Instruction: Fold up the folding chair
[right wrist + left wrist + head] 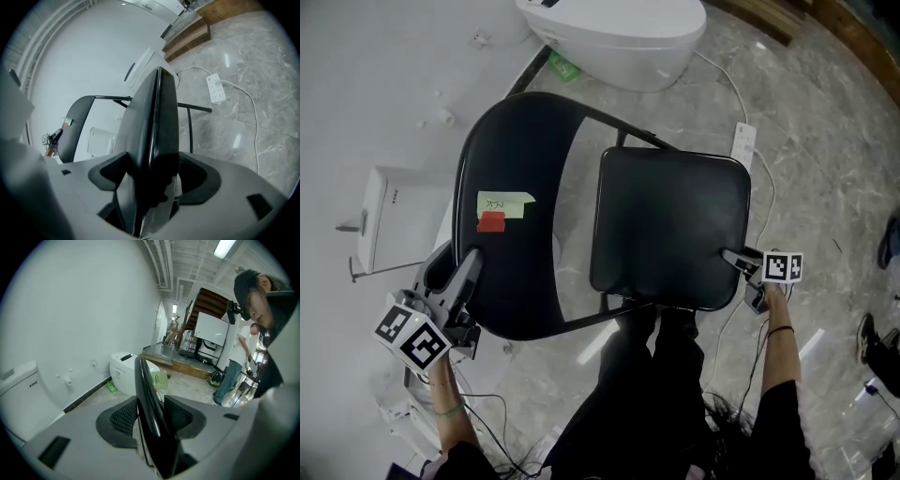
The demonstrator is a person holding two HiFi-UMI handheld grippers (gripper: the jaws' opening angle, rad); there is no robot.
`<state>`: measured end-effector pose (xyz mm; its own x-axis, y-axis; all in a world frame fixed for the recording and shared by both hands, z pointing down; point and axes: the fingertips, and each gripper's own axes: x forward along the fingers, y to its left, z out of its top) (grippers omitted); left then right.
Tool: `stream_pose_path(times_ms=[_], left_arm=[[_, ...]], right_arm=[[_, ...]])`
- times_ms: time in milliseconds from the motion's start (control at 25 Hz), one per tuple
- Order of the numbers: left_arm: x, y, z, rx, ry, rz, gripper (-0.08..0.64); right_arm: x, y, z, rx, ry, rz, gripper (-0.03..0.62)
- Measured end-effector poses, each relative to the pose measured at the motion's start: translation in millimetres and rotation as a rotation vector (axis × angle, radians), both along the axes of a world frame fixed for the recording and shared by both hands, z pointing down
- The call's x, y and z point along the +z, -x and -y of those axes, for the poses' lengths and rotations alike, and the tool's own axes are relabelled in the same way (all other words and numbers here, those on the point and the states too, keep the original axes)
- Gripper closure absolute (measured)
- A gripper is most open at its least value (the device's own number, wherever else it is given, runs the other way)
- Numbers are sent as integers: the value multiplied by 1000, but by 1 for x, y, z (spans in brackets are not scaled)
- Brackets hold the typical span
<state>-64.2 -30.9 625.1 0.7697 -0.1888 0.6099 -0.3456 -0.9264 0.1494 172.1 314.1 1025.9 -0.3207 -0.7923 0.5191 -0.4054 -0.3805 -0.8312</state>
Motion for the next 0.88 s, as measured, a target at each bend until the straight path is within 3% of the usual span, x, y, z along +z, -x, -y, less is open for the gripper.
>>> stream_pose_path(times_ms=[360, 600, 880], left_arm=[[-28, -2, -1, 21, 75, -63, 395], [-65, 6, -2, 39, 62, -68, 395], [-115, 2, -12, 79, 110, -109, 394]], right_arm=[[-34, 17, 1, 112, 43, -1, 256], [-97, 34, 23, 159, -13, -30, 294], [-180, 59, 59, 173, -106, -2, 339]])
